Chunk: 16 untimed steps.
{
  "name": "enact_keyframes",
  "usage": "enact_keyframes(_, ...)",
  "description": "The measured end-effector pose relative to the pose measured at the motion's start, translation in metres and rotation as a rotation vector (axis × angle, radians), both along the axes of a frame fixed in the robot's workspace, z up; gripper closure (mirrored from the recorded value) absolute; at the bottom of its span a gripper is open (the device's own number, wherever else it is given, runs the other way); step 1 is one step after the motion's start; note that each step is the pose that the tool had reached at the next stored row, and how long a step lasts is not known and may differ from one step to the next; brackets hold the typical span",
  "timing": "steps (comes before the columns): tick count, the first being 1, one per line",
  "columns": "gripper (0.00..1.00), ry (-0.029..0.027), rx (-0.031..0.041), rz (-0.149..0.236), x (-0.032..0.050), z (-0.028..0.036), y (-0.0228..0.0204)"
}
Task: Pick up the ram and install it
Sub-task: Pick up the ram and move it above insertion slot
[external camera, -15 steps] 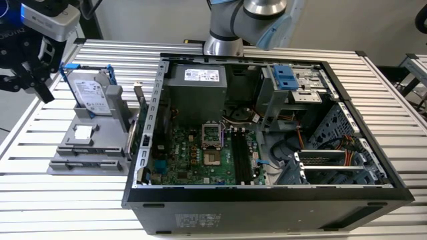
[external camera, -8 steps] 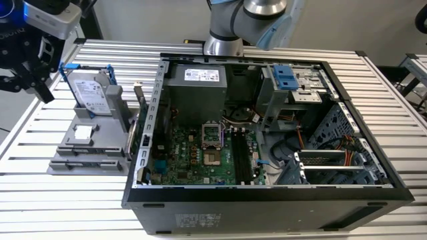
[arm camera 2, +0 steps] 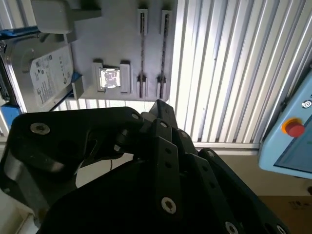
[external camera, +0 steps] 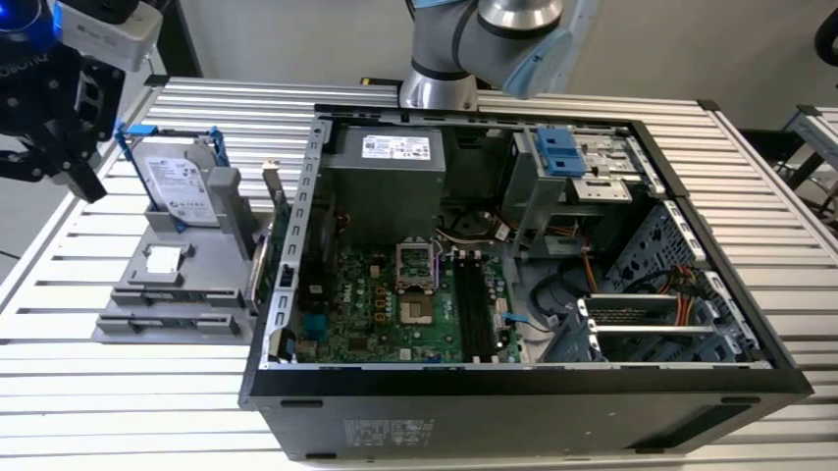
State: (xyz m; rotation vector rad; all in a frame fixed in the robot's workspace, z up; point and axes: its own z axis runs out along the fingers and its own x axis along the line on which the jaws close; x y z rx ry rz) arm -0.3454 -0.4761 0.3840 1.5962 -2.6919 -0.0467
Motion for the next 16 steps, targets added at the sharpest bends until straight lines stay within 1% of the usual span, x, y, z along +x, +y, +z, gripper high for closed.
enact_keyframes(2,1.0,-0.0013,-0.0001,0.028,-0.0001,0.0,0.0001)
enact_keyframes(3,1.0,-0.0049,-0.0001,0.042,-0.0001,0.0001,0.0001)
enact_keyframes(4,1.0,-0.0106,-0.0003,0.054,-0.0001,0.0001,0.0001)
enact_keyframes(6,1.0,-0.0257,-0.0004,0.079,0.0,0.0,0.0)
enact_keyframes(7,1.0,-0.0323,-0.0006,0.09,0.0,0.0,0.0)
enact_keyframes(8,1.0,-0.0356,-0.0006,0.1,0.0001,0.0,0.0)
enact_keyframes(11,1.0,-0.0365,0.0,0.132,0.0,-0.0002,0.0)
enact_keyframes(16,1.0,-0.0365,0.0015,0.213,-0.0001,-0.0004,0.0001)
